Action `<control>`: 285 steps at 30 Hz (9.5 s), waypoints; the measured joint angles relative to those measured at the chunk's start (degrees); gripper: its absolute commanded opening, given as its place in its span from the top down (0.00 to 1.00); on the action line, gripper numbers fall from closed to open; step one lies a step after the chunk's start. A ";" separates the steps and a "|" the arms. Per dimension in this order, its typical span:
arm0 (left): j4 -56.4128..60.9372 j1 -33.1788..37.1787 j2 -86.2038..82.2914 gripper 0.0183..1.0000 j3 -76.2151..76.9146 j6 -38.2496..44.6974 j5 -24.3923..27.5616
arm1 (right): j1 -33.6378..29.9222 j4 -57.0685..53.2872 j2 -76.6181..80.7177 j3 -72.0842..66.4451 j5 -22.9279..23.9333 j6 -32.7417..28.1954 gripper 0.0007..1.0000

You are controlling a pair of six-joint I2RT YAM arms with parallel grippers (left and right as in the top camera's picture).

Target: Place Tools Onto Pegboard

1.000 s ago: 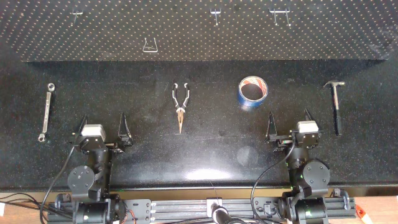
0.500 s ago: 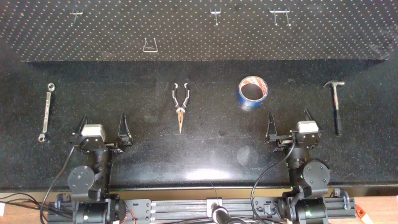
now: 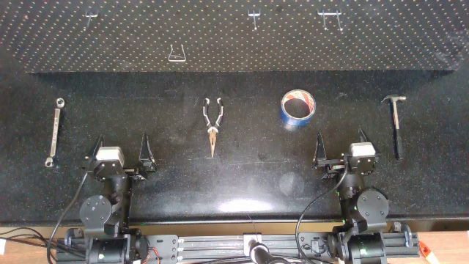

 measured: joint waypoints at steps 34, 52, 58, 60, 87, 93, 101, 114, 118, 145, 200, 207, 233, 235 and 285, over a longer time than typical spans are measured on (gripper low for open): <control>3.82 0.00 8.28 0.01 0.07 -0.46 0.79 | 0.00 0.00 -0.02 0.00 0.00 0.00 0.04; -52.24 43.93 55.47 0.01 58.64 26.16 -1.53 | 0.00 -0.02 -0.28 0.02 -0.20 -0.02 0.04; -55.28 57.16 60.63 0.01 58.66 43.30 9.77 | 0.00 -0.02 -0.26 0.02 -0.20 -0.02 0.04; -54.49 57.18 64.35 0.01 58.66 44.63 11.39 | 0.00 -0.02 -0.26 0.02 -0.20 -0.02 0.04; -27.63 50.97 98.05 0.00 58.73 45.59 20.06 | 0.00 -0.02 -0.26 0.02 -0.20 -0.02 0.04; -25.55 46.10 101.83 0.00 58.73 44.24 19.43 | 0.00 -0.02 -0.26 0.02 -0.20 -0.02 0.04; -23.78 45.97 102.62 0.00 58.75 43.67 17.77 | 0.00 -0.02 -0.26 0.02 -0.20 -0.02 0.04; -23.50 45.94 103.08 0.00 59.10 43.67 17.70 | 0.00 -0.02 -0.26 0.02 -0.20 -0.02 0.04; -23.32 45.86 103.51 0.30 59.63 43.65 17.00 | 0.00 -0.02 -0.26 0.02 -0.20 -0.02 0.04; -24.87 45.86 103.58 0.92 60.02 43.28 16.85 | 0.00 -0.02 -0.26 0.02 -0.20 -0.02 0.04; -16.46 7.39 67.82 0.99 53.29 -0.09 1.18 | 0.00 -0.02 -0.26 0.02 -0.20 -0.02 0.04; -15.80 7.39 70.79 0.95 53.29 -0.07 1.16 | 0.00 -0.02 -0.26 0.02 -0.20 -0.02 0.04; -54.03 -12.07 50.03 0.00 53.40 -0.26 -3.54 | 0.00 -0.02 -0.26 0.02 -0.20 -0.02 0.04; -54.07 -12.07 48.89 0.00 54.10 -0.22 -3.45 | 0.00 -0.02 -0.26 0.02 -0.20 -0.02 0.04; -24.09 -33.31 95.47 0.00 57.46 -26.29 -8.76 | 0.00 -0.02 -0.26 0.02 -0.22 -0.02 0.04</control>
